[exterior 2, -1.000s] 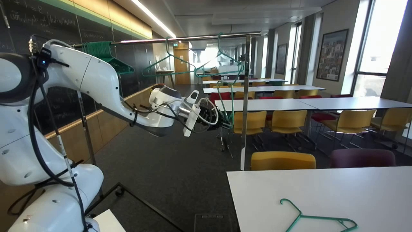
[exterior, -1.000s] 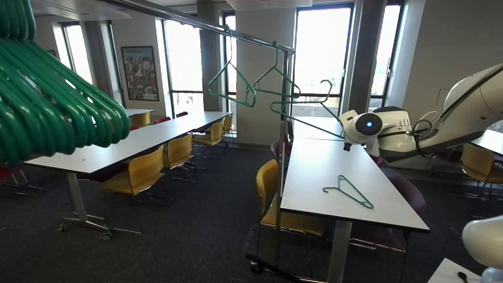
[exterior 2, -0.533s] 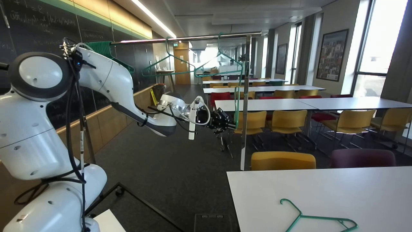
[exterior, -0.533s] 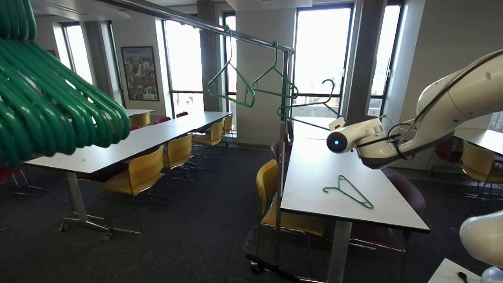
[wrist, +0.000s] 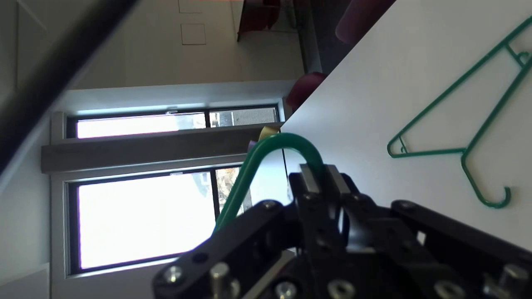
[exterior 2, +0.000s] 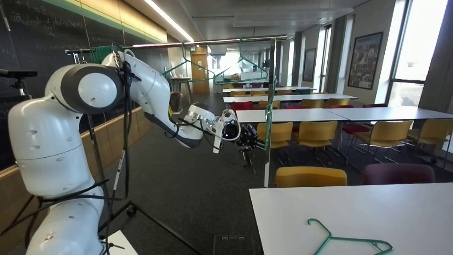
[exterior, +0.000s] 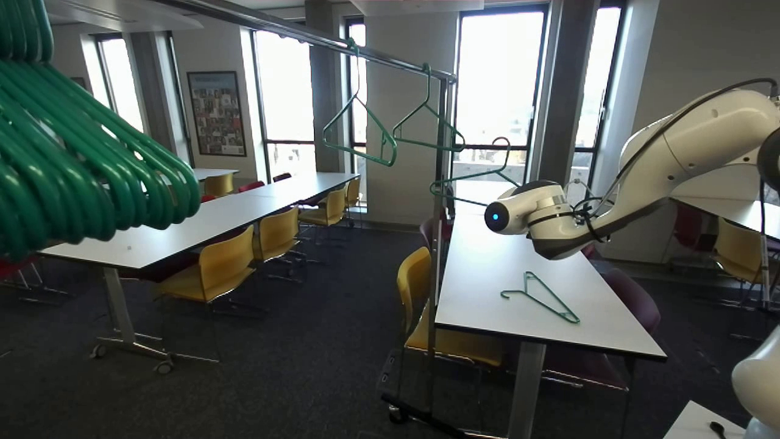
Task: Put the coat hanger on the rack
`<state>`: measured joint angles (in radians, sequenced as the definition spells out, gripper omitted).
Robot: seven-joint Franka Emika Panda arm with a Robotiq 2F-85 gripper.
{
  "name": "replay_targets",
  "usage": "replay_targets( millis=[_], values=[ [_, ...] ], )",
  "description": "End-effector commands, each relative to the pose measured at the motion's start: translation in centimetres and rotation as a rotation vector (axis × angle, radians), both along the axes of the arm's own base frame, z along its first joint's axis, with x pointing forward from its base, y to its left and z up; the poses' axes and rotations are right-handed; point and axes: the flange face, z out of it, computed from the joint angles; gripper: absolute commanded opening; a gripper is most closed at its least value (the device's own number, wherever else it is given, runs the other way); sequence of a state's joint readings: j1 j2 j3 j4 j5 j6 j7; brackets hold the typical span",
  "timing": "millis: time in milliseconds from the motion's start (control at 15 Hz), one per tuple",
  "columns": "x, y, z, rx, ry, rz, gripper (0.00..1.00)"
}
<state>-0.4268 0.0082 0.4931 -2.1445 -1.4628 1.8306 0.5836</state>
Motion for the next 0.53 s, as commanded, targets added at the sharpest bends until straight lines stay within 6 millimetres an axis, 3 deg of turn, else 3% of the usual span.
replay_targets(
  millis=[0,467],
  values=[
    [1.8,0.4,1.8,-0.007,-0.02,-0.018,0.02],
    [2.3,2.4,5.6,-0.022,-0.077,-0.017,0.02]
  ],
)
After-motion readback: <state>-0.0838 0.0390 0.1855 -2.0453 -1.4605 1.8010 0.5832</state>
